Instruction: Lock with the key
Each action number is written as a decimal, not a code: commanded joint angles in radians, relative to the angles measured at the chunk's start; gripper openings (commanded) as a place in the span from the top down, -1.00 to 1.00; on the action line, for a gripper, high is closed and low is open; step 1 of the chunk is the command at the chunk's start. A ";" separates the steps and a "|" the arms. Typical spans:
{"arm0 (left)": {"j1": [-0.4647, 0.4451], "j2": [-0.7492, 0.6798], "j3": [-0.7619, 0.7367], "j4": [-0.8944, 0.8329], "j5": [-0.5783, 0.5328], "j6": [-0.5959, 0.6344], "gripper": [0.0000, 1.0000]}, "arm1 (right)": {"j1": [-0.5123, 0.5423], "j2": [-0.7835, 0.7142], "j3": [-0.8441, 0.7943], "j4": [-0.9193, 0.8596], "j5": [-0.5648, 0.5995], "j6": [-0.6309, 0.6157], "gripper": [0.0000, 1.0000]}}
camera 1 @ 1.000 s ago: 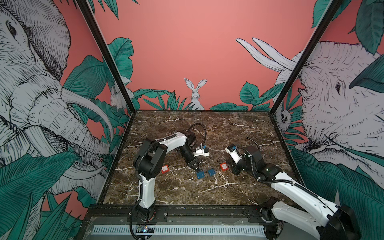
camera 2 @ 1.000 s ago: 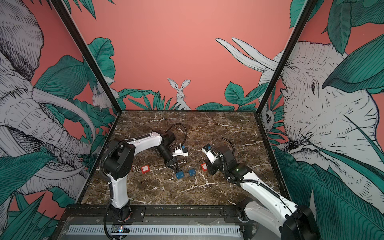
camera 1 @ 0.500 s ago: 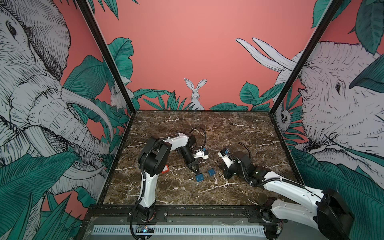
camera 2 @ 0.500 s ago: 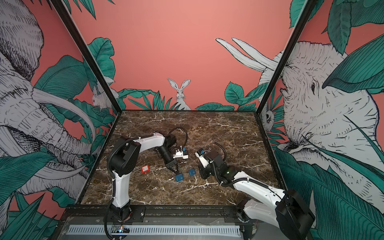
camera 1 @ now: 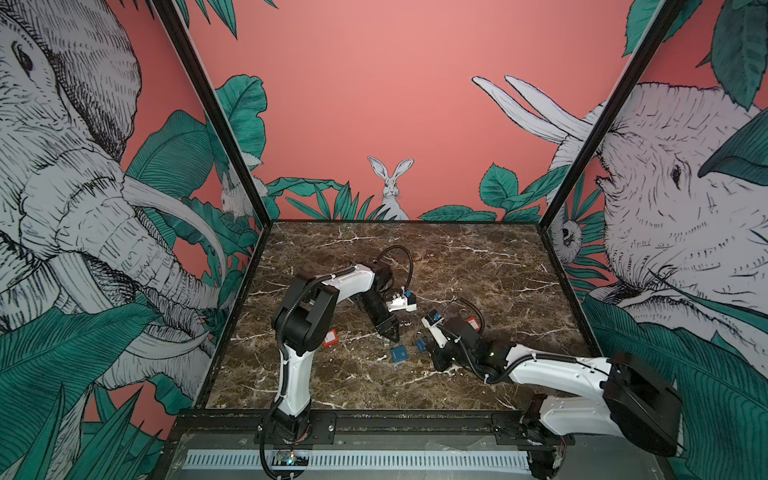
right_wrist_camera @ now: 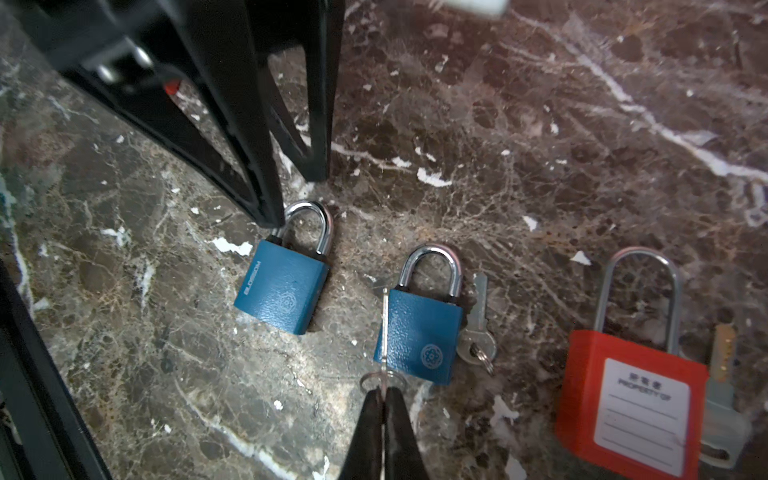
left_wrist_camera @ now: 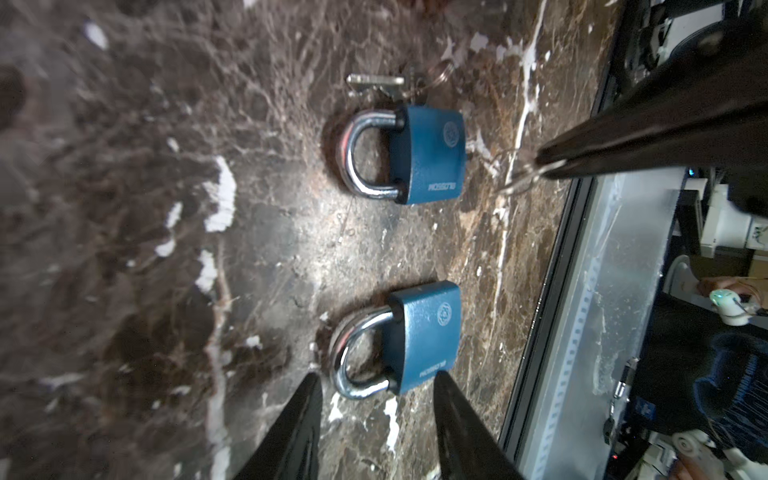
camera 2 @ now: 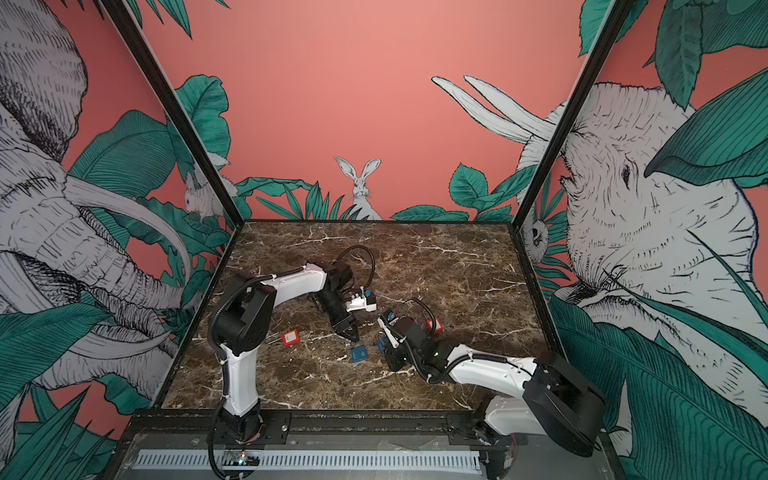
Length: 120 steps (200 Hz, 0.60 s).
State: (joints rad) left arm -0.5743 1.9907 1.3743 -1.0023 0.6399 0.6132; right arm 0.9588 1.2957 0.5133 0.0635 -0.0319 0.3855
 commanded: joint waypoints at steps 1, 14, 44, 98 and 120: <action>0.011 -0.106 -0.004 0.025 -0.029 -0.008 0.02 | 0.041 0.041 0.033 0.092 0.062 0.067 1.00; 0.023 -0.144 -0.011 0.047 -0.065 -0.028 0.00 | 0.065 0.076 0.048 0.107 0.076 0.078 1.00; 0.077 -0.269 -0.063 0.162 -0.109 -0.107 -0.01 | 0.096 0.151 0.086 0.114 0.118 0.109 1.00; 0.203 -0.512 -0.189 0.358 -0.155 -0.255 -0.01 | 0.127 0.237 0.134 0.098 0.165 0.150 1.00; 0.228 -0.592 -0.234 0.411 -0.157 -0.290 -0.01 | 0.137 0.260 0.151 0.080 0.170 0.157 1.00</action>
State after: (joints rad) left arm -0.3611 1.4834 1.1873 -0.6815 0.4934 0.3897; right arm 1.0798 1.5345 0.6361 0.1310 0.1020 0.5045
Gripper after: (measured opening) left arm 0.505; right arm 0.047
